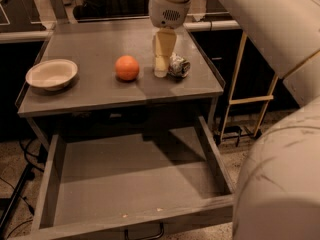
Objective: Place orange into top drawer
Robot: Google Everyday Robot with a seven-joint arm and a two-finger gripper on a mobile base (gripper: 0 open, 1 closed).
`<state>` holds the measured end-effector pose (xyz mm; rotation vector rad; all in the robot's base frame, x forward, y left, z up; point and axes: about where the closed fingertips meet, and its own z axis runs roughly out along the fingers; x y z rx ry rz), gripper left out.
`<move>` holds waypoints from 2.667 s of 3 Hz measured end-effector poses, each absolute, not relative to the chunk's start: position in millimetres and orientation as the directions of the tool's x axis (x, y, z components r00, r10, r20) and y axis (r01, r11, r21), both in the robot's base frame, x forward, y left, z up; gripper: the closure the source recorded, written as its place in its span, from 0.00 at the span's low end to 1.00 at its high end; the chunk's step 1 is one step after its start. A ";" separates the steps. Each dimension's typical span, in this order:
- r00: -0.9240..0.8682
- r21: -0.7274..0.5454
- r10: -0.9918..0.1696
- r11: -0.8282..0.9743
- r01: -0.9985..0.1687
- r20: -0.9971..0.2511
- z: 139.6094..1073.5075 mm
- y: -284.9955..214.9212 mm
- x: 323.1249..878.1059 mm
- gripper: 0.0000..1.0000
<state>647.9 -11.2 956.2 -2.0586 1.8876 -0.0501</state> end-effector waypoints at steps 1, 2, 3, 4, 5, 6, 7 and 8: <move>0.125 -0.262 -0.967 -0.065 -0.963 -0.220 945.4 4.1 668.3 0.00; 0.137 -0.251 -0.958 -0.072 -0.965 -0.252 937.9 19.1 692.8 0.00; 0.154 -0.233 -0.938 -0.082 -0.969 -0.310 932.5 30.8 705.1 0.00; 0.154 -0.252 -0.937 -0.074 -0.965 -0.314 934.1 34.5 710.8 0.00; 0.155 -0.254 -0.936 -0.074 -0.964 -0.315 927.8 52.6 720.3 0.00; 0.167 -0.253 -0.940 -0.091 -0.963 -0.299 919.7 72.4 730.4 0.00; 0.159 -0.232 -0.938 -0.088 -0.969 -0.307 906.6 80.4 736.8 0.00; 0.135 -0.206 -0.939 -0.071 -0.976 -0.316 891.7 80.8 740.0 0.00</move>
Offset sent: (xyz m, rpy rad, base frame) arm 0.0727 0.0387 -0.0158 0.0636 0.0709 0.0492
